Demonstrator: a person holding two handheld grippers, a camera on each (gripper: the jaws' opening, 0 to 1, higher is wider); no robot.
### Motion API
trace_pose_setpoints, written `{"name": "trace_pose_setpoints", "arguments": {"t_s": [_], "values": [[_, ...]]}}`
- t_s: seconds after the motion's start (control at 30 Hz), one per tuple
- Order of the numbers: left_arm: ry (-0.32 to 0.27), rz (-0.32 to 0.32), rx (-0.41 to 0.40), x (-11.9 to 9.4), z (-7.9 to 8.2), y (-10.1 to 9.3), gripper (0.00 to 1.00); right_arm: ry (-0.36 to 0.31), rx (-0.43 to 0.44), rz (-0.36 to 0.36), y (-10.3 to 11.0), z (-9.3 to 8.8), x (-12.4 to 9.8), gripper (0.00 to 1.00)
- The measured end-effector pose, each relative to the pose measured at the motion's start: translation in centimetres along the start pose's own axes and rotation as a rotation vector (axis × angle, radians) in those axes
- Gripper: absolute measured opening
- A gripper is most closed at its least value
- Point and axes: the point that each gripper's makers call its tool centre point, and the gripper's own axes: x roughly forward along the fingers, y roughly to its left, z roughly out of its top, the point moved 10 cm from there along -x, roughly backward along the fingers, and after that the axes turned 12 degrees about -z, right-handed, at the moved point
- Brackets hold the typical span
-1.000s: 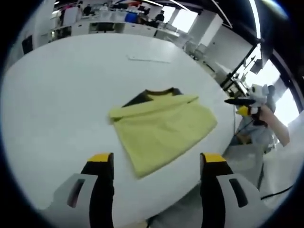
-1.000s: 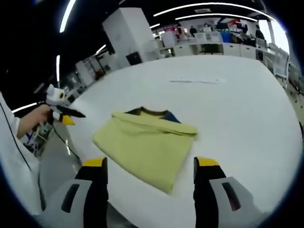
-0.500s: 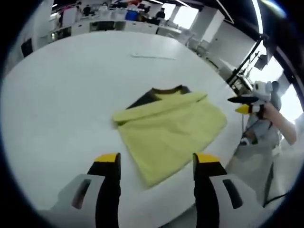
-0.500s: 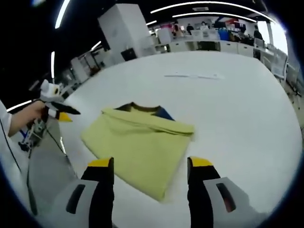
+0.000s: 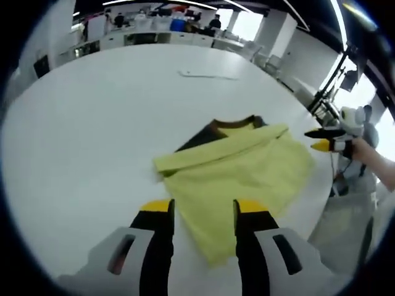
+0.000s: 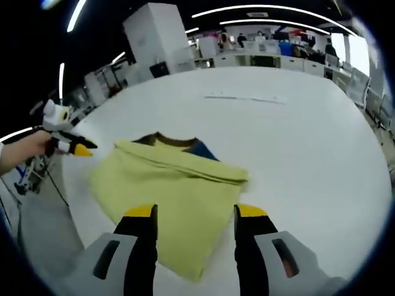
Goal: Fold the garment on the visible template until the final outline fits inside the template.
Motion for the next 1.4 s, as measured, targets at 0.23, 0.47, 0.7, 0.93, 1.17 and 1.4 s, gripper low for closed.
{"name": "trace_pose_setpoints", "arguments": {"t_s": [0.23, 0.47, 0.7, 0.93, 1.17, 1.4], "values": [[-0.023, 0.032, 0.016, 1.3, 0.1, 0.7, 0.3, 0.003, 0.007, -0.053, -0.1, -0.4, 1.4, 0.45], [-0.004, 0.052, 0.057, 2.3, -0.5, 1.2, 0.23, -0.002, -0.002, -0.085, 0.2, -0.3, 2.4, 0.39], [-0.004, 0.09, 0.09, 2.6, -0.3, 1.9, 0.19, -0.002, -0.03, -0.12, 0.1, 0.0, 3.2, 0.37], [-0.049, 0.122, 0.068, 2.8, 0.2, 3.5, 0.16, -0.01, -0.002, -0.137, -1.1, 0.5, 4.0, 0.33], [-0.086, 0.133, 0.037, 3.0, 0.8, 4.6, 0.12, -0.029, 0.039, -0.166, -2.8, 1.1, 4.7, 0.27], [-0.095, 0.137, 0.035, 3.4, 1.0, 5.2, 0.06, -0.027, 0.051, -0.148, -3.1, 1.0, 5.2, 0.2]]}}
